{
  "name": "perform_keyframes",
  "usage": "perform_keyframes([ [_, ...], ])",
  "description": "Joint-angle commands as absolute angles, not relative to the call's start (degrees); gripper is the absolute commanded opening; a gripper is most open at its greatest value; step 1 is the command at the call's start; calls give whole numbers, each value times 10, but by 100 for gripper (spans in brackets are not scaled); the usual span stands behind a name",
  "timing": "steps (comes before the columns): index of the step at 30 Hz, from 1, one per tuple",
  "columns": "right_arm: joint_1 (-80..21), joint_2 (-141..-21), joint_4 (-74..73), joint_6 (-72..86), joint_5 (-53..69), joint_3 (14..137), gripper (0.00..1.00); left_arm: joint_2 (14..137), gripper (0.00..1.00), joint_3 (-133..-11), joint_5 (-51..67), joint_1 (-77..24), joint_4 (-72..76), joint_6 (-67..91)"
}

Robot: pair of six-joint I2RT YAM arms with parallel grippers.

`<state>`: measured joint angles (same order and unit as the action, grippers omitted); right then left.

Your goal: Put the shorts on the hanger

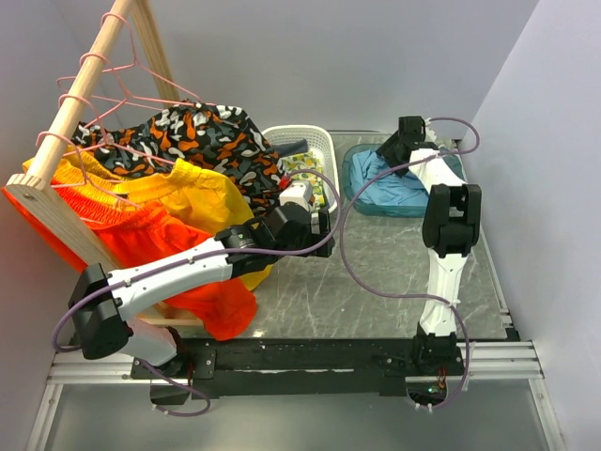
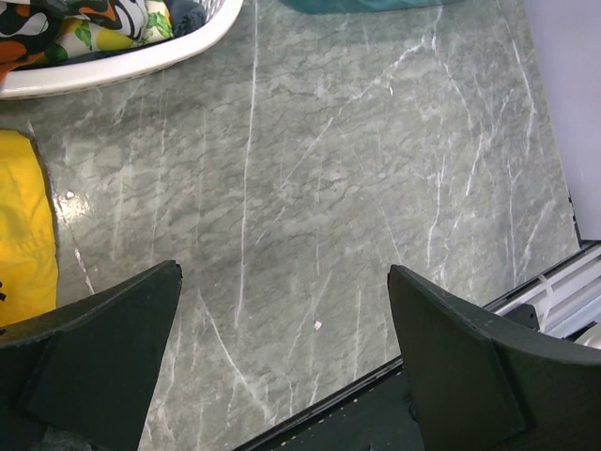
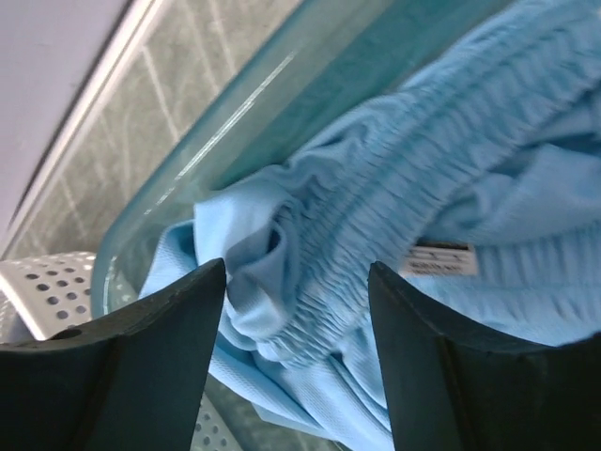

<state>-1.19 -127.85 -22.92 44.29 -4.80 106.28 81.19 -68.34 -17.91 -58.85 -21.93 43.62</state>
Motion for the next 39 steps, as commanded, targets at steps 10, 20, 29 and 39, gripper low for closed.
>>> perform_keyframes([
  [10, -9, -1278, -132, 434, 9, 1035, 0, 802, 96, -706, -208, -591, -208, 443],
  [20, -10, -1036, -219, 413, 13, 1015, 0, 802, 99, -711, -204, -591, -149, 409],
  [29, -27, -833, -289, 397, 10, 998, 0, 816, 73, -794, -133, -595, -75, 336],
  [39, -64, -665, -359, 380, -12, 1075, 0, 788, 69, -840, -127, -656, -40, 265],
])
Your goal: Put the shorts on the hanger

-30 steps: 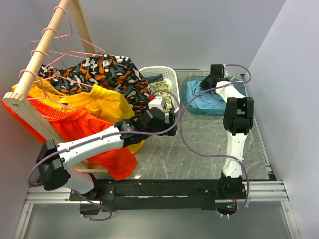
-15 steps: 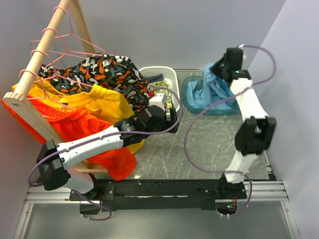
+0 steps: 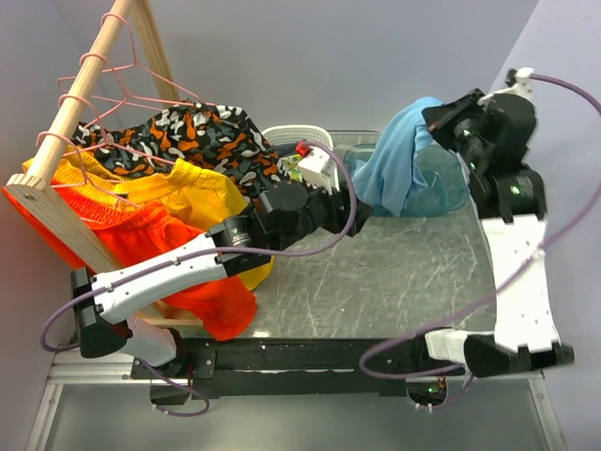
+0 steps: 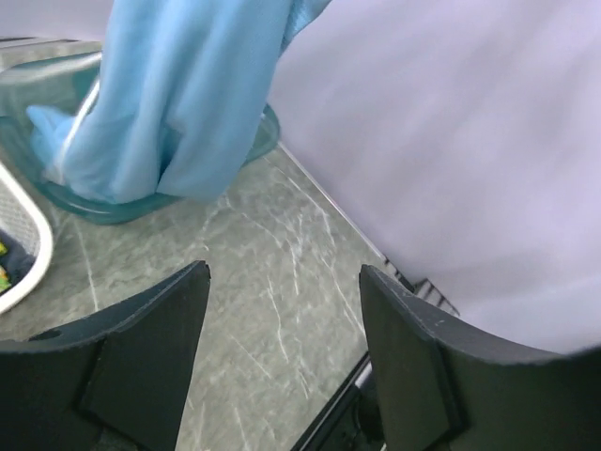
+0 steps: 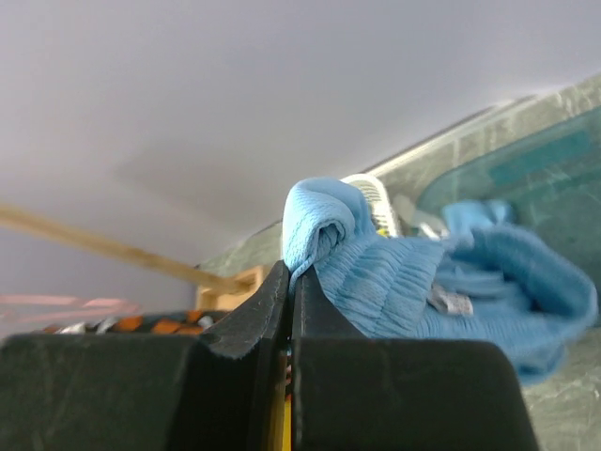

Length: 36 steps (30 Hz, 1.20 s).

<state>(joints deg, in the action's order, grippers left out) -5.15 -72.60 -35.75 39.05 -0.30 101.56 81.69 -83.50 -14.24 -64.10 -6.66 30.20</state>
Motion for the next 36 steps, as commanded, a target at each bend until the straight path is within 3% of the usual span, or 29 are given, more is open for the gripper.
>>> perform_keyframes([
  [1, -65, -647, -361, 379, -11, 1079, 0, 783, 69, -838, -128, -657, -40, 263],
  [10, -102, -600, -345, 387, 54, 1065, 0, 701, 69, -798, -158, -663, -60, 282],
  [17, -286, -598, -259, 392, -29, 794, 0, 657, 71, -685, -241, -662, -120, 351],
  [18, -304, -601, -244, 394, -34, 759, 3, 651, 71, -672, -246, -662, -129, 369],
  [19, -315, -605, -209, 401, -33, 723, 27, 649, 71, -658, -250, -662, -140, 378],
  [22, -318, -583, -151, 415, -31, 585, 60, 641, 73, -592, -253, -662, -153, 416],
  [25, -317, -541, -162, 409, -65, 499, 73, 649, 73, -535, -252, -662, -164, 450],
  [30, -288, -505, -236, 410, -133, 440, 71, 720, 69, -545, -280, -662, -213, 495],
  [36, -253, -497, -213, 403, -91, 385, 63, 775, 61, -567, -344, -626, -249, 536],
])
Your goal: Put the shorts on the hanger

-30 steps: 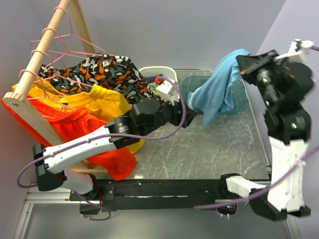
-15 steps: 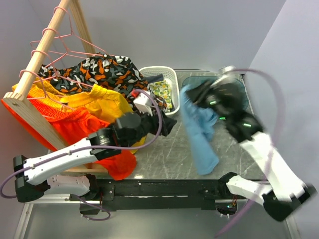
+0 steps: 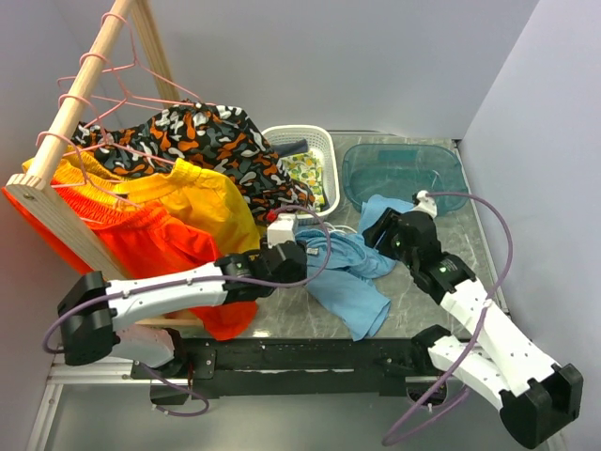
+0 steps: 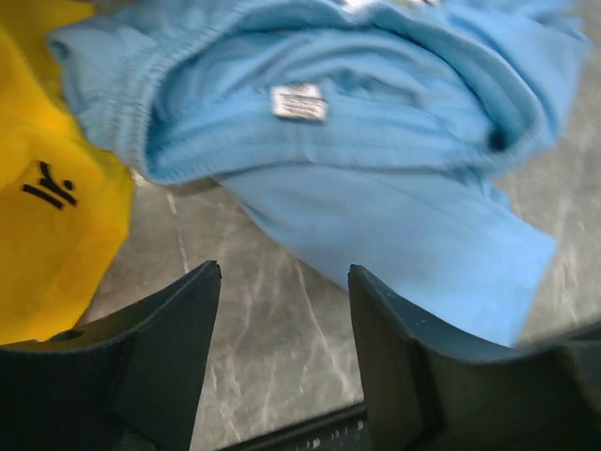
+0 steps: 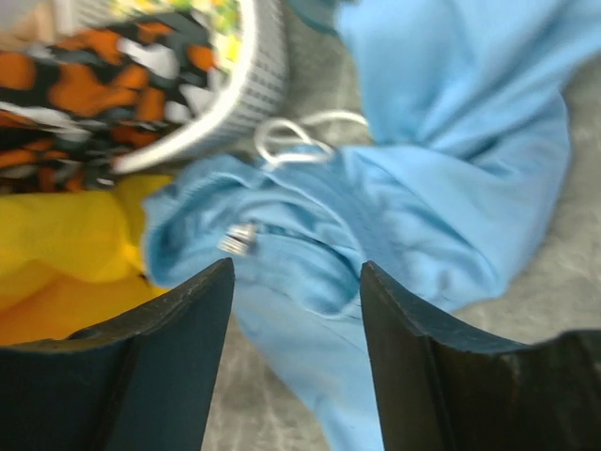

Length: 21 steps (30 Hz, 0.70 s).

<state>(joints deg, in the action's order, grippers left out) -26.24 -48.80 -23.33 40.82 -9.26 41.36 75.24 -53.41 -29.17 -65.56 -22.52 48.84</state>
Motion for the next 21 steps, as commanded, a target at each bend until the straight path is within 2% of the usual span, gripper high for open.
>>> perform_keyframes([
  [1, -253, -505, -211, 406, -91, 379, 63, 781, 58, -564, -343, -612, -251, 544],
  [6, -255, -533, -153, 411, -77, 338, 56, 807, 58, -543, -337, -555, -204, 532],
  [17, -260, -610, -120, 418, -84, 326, 55, 924, 59, -591, -328, -496, -170, 503],
  [21, -260, -628, -113, 419, -89, 321, 51, 958, 58, -609, -321, -488, -167, 501],
])
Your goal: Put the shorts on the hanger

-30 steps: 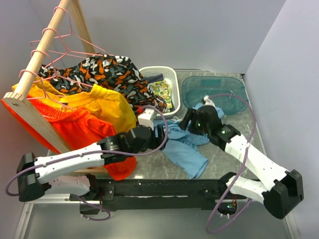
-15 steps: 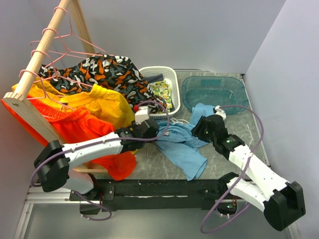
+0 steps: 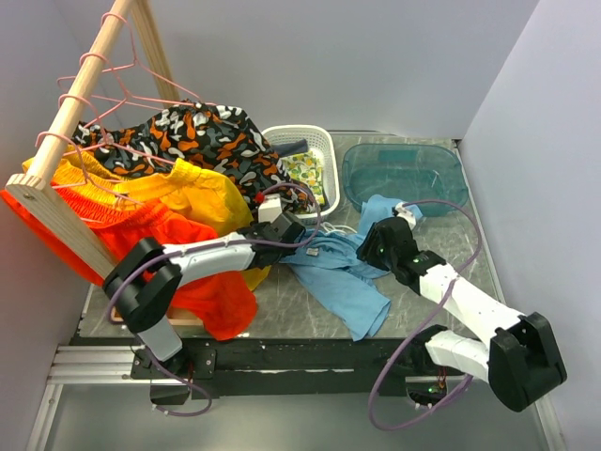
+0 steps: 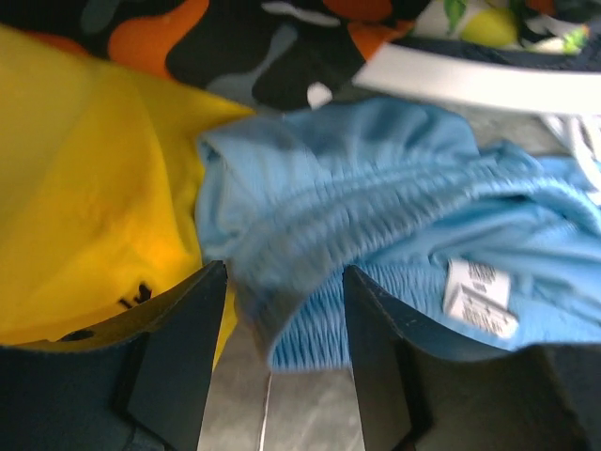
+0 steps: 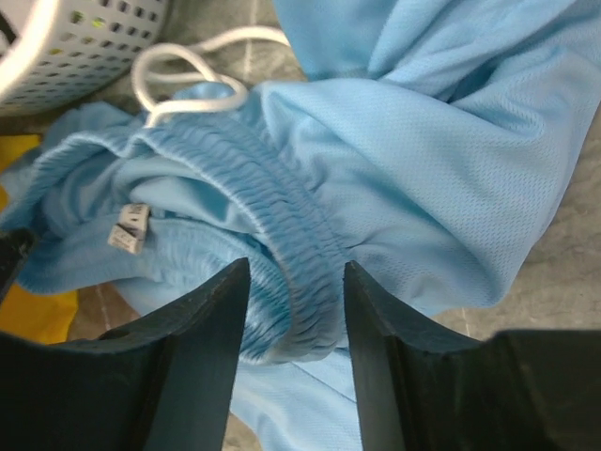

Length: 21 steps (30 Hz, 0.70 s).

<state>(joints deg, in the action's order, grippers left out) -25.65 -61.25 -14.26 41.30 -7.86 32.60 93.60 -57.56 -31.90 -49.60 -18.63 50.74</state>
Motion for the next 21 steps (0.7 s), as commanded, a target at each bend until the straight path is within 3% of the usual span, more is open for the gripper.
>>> perform_keyframes([
  [1, -260, -628, -114, 419, -92, 320, 51, 963, 58, -611, -323, -487, -167, 502],
  [5, -260, -631, -115, 417, -92, 321, 45, 994, 49, -620, -343, -483, -185, 527],
  [9, -259, -618, -153, 408, -111, 338, 0, 1015, 1, -675, -356, -483, -269, 560],
  [16, -259, -434, -278, 385, -176, 476, 0, 912, 1, -756, -376, -540, -332, 504],
  [21, -265, -403, -344, 369, -145, 604, 0, 783, 1, -793, -256, -545, -295, 423],
])
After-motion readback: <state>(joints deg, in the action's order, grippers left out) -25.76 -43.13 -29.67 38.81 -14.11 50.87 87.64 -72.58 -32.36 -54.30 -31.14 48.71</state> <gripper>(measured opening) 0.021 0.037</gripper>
